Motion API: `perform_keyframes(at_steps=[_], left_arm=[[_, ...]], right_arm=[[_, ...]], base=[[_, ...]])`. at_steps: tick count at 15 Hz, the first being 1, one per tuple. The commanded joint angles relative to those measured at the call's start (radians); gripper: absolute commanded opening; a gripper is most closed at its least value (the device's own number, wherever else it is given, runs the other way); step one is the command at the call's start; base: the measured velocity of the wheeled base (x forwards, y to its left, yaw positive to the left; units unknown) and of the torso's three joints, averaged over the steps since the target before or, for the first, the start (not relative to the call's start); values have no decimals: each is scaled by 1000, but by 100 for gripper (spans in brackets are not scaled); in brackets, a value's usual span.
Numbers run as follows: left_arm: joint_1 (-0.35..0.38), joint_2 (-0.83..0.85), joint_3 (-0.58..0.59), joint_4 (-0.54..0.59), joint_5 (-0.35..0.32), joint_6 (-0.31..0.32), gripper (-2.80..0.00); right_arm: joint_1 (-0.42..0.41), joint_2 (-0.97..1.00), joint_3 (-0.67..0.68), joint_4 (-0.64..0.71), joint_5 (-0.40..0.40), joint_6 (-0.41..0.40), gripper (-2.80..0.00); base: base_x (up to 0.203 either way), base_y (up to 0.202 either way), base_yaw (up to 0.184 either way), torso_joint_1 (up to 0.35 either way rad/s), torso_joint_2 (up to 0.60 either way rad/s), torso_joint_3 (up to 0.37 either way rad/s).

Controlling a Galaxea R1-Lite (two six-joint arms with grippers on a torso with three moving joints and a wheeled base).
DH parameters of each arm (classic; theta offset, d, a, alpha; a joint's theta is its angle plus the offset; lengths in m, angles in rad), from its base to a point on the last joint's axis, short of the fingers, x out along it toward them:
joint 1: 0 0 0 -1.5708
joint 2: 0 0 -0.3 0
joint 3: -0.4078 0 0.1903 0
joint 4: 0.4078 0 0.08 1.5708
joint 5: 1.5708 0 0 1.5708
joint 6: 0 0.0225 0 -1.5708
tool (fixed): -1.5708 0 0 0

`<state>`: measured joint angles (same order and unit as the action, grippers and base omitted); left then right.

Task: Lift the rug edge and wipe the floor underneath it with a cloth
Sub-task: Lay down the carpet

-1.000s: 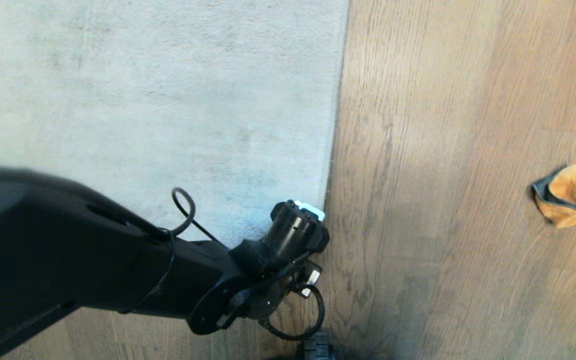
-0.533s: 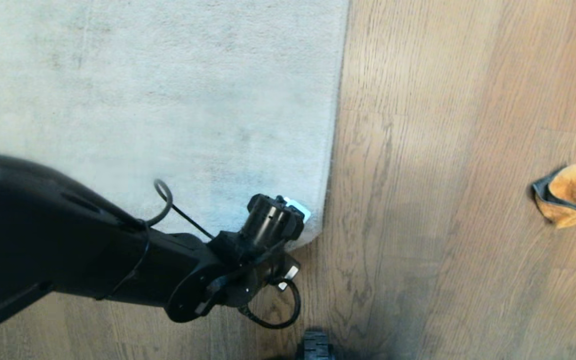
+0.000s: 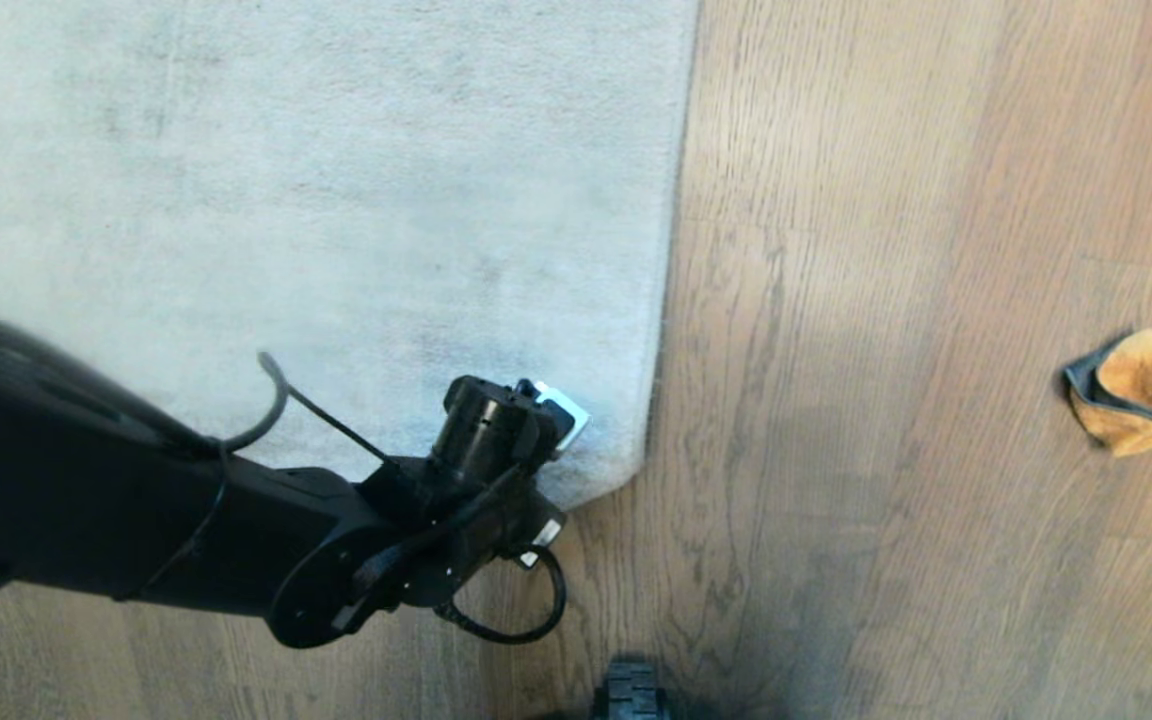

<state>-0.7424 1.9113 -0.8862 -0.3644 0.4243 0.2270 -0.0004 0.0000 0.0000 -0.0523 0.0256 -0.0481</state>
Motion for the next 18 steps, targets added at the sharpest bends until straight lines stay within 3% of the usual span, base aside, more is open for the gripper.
perform_keyframes(at_steps=[1, 4, 6, 10, 14, 18], left_arm=[[9, -6, -8, -18, -27, -6, -280], [-45, -13, -23, 0, -80, -155, -280], [-112, -30, -23, 54, -83, -293, -280], [-219, -45, -20, 136, -87, -482, -280], [-218, 47, -22, 117, -91, -430, -280], [-176, 142, -47, 8, -91, -285, -280]], right_arm=[[0, 2, 0, -1, 0, -1, -280], [-1, 0, 0, -1, 0, -1, -280], [-1, 1, 0, -1, 0, -1, -280], [-1, 2, 0, -1, 0, -1, -280], [-1, 2, 0, -1, 0, -1, -280], [-1, 2, 0, -1, 0, -1, -280]], base=[[0, 0, 0, 0, 0, 0], [0, 0, 0, 0, 0, 0], [0, 0, 0, 0, 0, 0], [0, 0, 0, 0, 0, 0], [0, 0, 0, 0, 0, 0], [0, 0, 0, 0, 0, 0]])
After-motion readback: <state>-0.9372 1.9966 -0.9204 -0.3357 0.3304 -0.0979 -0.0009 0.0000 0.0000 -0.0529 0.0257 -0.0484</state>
